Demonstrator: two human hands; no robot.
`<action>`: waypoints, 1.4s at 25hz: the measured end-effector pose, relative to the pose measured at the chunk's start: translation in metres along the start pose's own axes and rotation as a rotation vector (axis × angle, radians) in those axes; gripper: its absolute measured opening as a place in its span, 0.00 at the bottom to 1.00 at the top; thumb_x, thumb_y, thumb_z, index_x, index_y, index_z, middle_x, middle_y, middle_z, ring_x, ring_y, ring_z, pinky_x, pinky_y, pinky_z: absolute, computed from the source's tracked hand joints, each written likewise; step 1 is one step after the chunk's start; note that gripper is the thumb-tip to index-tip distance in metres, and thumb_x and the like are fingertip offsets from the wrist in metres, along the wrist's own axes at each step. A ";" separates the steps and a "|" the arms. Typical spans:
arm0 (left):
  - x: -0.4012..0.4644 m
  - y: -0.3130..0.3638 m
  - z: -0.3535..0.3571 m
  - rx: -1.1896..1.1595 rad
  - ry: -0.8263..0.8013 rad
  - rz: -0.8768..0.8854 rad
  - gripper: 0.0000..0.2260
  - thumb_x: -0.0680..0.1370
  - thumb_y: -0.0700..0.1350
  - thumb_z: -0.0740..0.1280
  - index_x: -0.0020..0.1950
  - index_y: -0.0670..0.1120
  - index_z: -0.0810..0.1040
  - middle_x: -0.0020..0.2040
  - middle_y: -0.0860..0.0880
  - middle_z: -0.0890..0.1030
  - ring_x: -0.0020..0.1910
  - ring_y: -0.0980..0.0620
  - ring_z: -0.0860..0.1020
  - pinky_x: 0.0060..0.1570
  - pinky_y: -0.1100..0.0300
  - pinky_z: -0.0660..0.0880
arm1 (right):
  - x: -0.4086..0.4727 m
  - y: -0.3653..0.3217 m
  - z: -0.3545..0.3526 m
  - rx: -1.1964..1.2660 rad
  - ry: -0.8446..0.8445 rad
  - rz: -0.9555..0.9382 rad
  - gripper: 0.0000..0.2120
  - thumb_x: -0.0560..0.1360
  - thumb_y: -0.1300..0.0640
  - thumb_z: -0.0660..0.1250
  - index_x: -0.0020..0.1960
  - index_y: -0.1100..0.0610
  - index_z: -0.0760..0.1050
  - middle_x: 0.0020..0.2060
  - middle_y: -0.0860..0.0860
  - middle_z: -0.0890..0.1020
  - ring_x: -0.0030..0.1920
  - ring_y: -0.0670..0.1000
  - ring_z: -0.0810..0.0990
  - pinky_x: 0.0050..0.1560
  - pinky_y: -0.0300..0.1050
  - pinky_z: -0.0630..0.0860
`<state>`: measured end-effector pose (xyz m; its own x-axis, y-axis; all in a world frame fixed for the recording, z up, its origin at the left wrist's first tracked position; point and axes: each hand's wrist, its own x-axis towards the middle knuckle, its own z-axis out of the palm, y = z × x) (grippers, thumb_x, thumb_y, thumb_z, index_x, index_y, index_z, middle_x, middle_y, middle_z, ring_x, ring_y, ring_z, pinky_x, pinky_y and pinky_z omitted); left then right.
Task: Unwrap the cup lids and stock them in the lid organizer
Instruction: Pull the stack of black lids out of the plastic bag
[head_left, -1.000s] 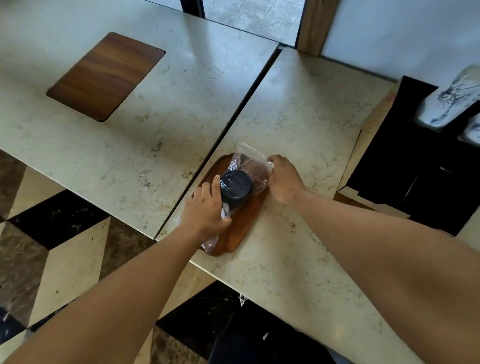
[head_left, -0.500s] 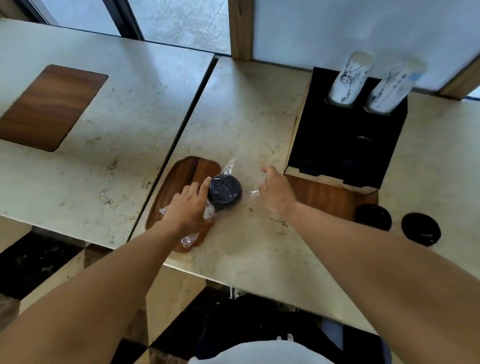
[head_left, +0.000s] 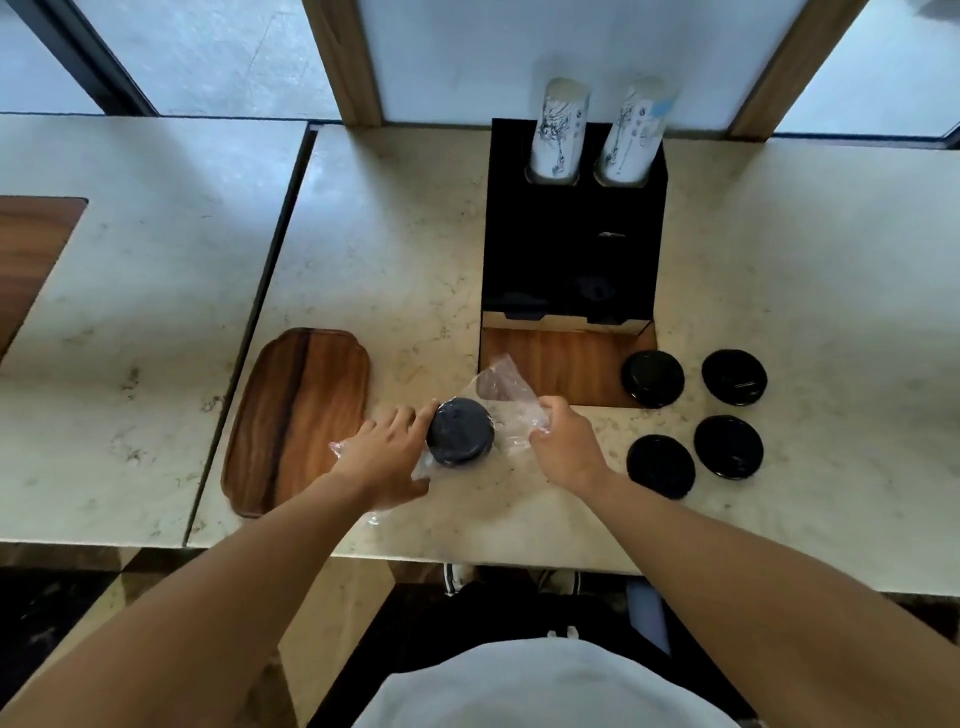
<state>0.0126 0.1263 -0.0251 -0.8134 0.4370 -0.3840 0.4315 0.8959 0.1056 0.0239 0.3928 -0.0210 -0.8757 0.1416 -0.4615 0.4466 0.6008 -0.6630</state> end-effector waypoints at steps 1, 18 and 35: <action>-0.001 0.002 0.002 0.010 -0.015 0.021 0.51 0.72 0.63 0.72 0.83 0.47 0.44 0.71 0.45 0.69 0.68 0.43 0.70 0.68 0.47 0.72 | -0.005 0.007 0.001 0.003 -0.003 0.019 0.24 0.78 0.61 0.65 0.74 0.55 0.69 0.59 0.54 0.82 0.50 0.51 0.80 0.44 0.40 0.73; 0.008 0.017 0.004 -0.160 0.160 0.027 0.50 0.73 0.78 0.52 0.83 0.46 0.49 0.75 0.42 0.68 0.72 0.41 0.68 0.72 0.45 0.65 | -0.017 0.024 0.001 0.066 0.028 0.068 0.25 0.77 0.53 0.68 0.72 0.55 0.70 0.53 0.50 0.81 0.50 0.49 0.80 0.47 0.42 0.75; 0.047 0.080 0.005 0.059 0.118 0.006 0.47 0.76 0.72 0.50 0.81 0.37 0.55 0.71 0.38 0.72 0.70 0.38 0.70 0.70 0.36 0.67 | 0.013 0.002 0.004 -0.221 0.050 -0.155 0.12 0.81 0.49 0.67 0.60 0.54 0.76 0.59 0.53 0.76 0.49 0.51 0.80 0.53 0.48 0.79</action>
<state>0.0108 0.2185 -0.0395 -0.8497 0.4516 -0.2722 0.4556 0.8887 0.0520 0.0141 0.3930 -0.0310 -0.9409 0.0699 -0.3313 0.2603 0.7749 -0.5759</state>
